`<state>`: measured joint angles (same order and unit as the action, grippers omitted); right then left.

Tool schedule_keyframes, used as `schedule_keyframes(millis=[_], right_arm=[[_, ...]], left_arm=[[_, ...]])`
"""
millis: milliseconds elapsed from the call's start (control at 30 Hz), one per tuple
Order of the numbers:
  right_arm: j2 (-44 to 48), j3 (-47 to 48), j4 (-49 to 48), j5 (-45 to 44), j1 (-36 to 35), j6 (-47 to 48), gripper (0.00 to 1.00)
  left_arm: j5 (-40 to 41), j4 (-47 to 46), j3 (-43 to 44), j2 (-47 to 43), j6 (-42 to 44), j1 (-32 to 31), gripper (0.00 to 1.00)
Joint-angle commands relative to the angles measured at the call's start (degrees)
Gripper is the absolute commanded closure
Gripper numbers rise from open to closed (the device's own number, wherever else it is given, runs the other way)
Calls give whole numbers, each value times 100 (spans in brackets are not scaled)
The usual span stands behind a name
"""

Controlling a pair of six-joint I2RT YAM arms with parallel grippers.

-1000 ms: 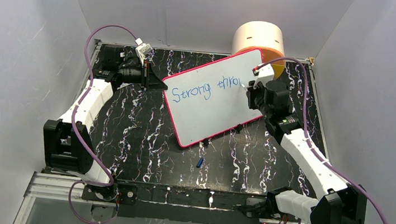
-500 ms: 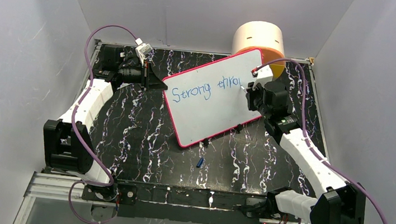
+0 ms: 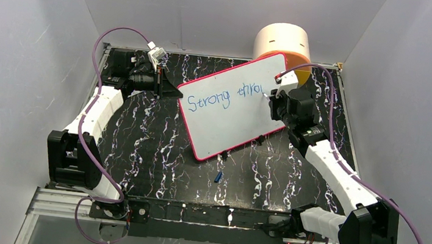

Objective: Write a sentence on the whiteboard

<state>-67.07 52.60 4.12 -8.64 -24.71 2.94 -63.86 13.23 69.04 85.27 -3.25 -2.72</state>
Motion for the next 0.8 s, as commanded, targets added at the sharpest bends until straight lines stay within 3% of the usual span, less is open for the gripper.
schedule_keyframes(millis=[0, 767], right_arm=[[12, -20, -511, -130, 36, -40, 100], [-57, 4, -589, -276, 43, 18, 100]], left_arm=[[-273, 46, -56, -230, 26, 51, 100], [-334, 22, -66, -226, 8, 50, 100]])
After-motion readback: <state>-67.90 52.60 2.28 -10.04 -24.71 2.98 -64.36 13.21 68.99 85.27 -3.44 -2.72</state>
